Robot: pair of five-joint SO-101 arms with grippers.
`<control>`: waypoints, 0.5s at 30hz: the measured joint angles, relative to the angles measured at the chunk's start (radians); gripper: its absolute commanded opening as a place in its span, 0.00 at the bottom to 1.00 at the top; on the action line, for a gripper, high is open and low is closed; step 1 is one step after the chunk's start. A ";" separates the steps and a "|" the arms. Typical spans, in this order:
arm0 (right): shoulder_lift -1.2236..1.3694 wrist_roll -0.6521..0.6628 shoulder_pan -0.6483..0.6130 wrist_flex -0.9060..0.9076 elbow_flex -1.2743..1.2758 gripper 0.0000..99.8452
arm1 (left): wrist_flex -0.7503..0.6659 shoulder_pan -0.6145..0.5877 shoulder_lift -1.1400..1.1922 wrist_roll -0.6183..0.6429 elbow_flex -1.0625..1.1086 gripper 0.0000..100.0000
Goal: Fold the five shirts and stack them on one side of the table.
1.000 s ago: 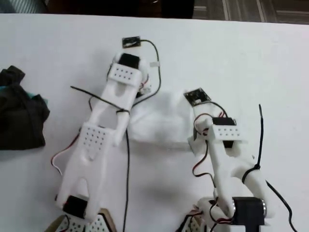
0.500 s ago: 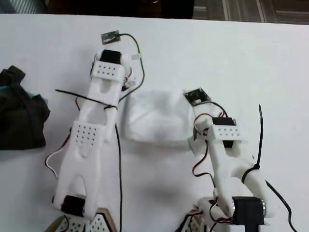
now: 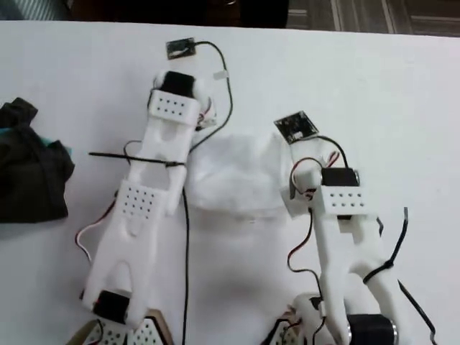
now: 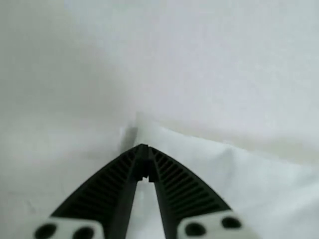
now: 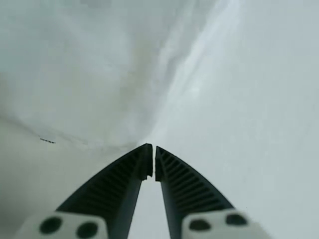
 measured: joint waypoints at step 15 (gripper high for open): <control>-0.014 0.000 -0.038 -0.098 0.120 0.02 | -0.052 0.041 0.094 0.002 -0.002 0.03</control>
